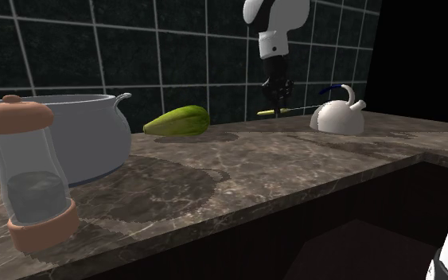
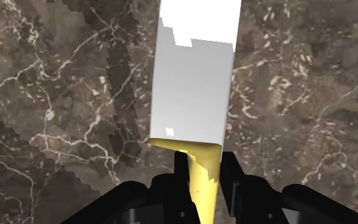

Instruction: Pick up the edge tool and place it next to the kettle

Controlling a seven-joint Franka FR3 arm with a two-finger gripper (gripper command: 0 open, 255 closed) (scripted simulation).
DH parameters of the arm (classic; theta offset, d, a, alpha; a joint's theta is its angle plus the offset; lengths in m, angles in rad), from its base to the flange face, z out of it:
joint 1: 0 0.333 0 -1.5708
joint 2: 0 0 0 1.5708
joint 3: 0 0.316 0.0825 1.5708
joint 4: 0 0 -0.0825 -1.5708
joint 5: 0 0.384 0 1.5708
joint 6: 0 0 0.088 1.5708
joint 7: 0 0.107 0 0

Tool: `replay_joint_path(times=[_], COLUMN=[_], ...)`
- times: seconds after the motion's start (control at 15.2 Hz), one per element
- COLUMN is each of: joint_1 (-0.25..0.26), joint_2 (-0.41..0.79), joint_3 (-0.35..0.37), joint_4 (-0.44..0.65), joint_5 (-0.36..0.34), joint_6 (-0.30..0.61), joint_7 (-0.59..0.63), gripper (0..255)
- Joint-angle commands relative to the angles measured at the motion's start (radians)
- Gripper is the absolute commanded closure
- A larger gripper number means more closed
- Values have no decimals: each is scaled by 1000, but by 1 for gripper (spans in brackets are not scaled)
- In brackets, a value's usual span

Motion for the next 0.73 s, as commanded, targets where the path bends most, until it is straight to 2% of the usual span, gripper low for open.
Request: replay_joint_path(times=[0.0, 0.66], joint_1=[-1, -4], joint_2=[5, 58], joint_3=[-1, -1], joint_4=[-22, -96], joint_5=[0, 6], joint_6=[28, 154], joint_7=[1, 6], gripper=[255, 255])
